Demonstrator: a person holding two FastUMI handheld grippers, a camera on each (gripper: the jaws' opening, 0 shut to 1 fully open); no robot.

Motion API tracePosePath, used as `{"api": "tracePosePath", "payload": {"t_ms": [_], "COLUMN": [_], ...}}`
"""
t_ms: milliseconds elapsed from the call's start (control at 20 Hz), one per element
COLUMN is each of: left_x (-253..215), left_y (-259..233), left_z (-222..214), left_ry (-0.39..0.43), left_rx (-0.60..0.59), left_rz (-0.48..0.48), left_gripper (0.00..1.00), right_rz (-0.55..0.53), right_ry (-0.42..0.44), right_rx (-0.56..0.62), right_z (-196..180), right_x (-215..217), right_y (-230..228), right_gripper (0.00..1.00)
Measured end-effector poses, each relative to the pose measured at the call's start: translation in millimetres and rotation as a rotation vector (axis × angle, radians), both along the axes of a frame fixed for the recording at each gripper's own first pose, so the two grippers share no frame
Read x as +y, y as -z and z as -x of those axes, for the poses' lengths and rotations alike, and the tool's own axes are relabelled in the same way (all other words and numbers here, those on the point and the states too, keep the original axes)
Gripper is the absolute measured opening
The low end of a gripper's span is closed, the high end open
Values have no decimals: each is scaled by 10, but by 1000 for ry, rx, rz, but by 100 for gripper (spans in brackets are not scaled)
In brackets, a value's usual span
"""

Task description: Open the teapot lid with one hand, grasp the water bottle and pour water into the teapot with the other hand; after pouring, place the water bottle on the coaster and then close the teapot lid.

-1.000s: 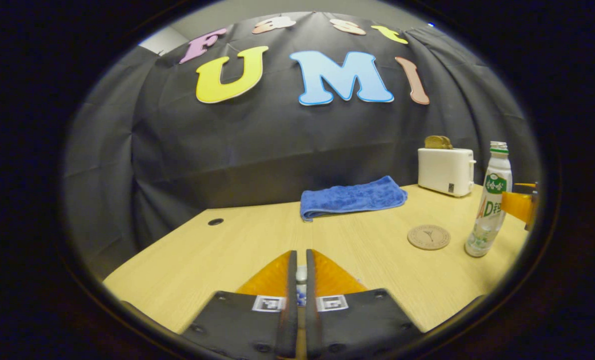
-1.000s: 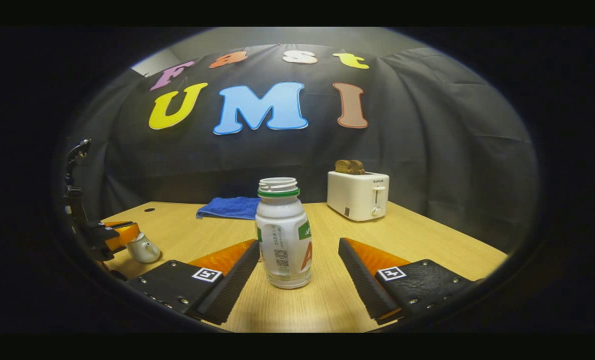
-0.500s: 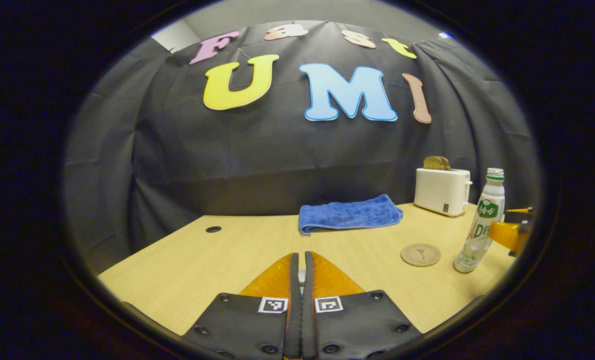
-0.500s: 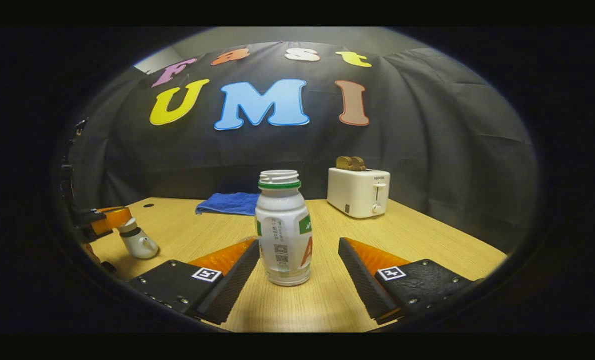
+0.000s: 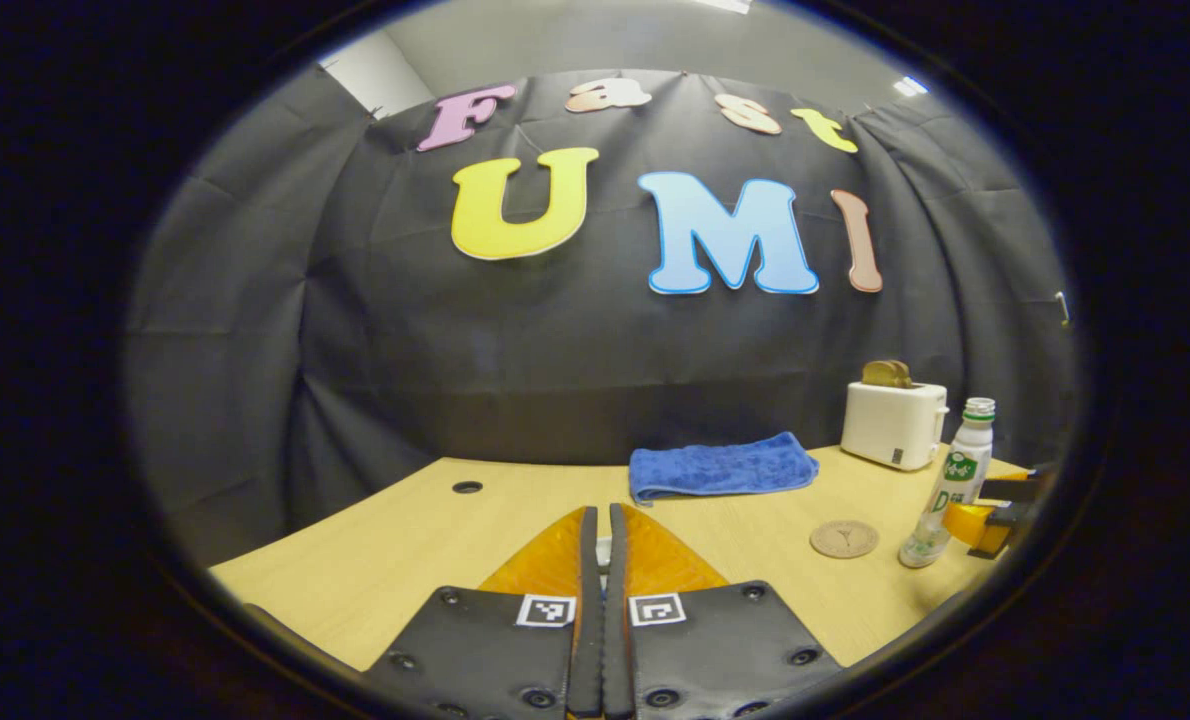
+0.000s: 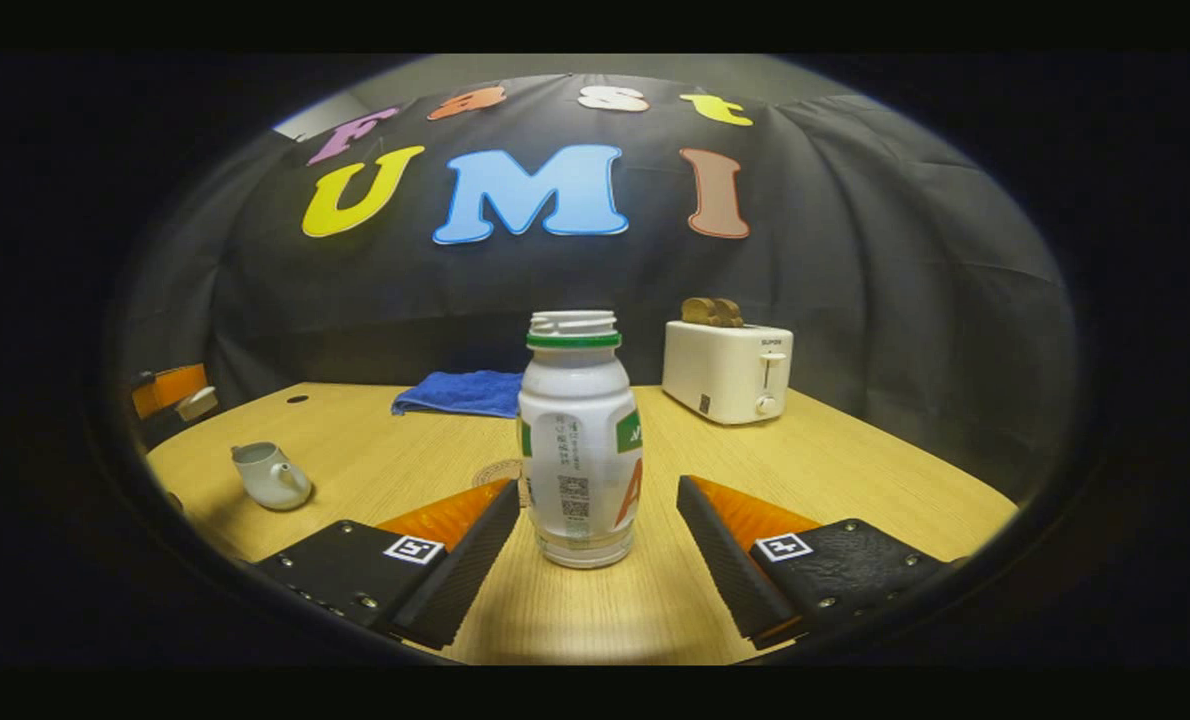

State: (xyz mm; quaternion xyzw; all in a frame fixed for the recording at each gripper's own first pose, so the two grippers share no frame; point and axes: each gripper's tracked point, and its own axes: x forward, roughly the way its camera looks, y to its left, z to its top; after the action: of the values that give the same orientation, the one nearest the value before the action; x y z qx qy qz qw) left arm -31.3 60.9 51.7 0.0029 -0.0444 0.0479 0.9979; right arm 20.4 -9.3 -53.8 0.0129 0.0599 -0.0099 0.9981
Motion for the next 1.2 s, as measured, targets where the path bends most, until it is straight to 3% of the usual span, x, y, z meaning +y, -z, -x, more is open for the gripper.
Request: {"api": "tracePosePath", "payload": {"t_ms": [400,650,750,800,900,1050,1200], "left_x": [247,227,214,221,234,268,245], "left_y": [193,383,425,429,431,440,478], "left_z": [105,95,97,99,93,119,140], "left_ry": [-25,-6,3,6,7,10,23], "left_rx": [26,57,63,64,64,61,65], "left_rz": [42,77,90,95,98,107,118], "left_gripper": [10,6,5,0,5,5,5], "right_rz": [20,33,40,44,49,117,255], "right_ry": [4,4,1,1,3,15,30], "right_rx": [56,66,63,65,65,73,87], "right_z": [-236,-253,-249,-251,-245,-243,-250], "right_x": [40,49,48,50,51,49,104], "right_y": [184,195,193,196,186,157,96], "right_gripper": [98,80,79,80,80,79,79]}}
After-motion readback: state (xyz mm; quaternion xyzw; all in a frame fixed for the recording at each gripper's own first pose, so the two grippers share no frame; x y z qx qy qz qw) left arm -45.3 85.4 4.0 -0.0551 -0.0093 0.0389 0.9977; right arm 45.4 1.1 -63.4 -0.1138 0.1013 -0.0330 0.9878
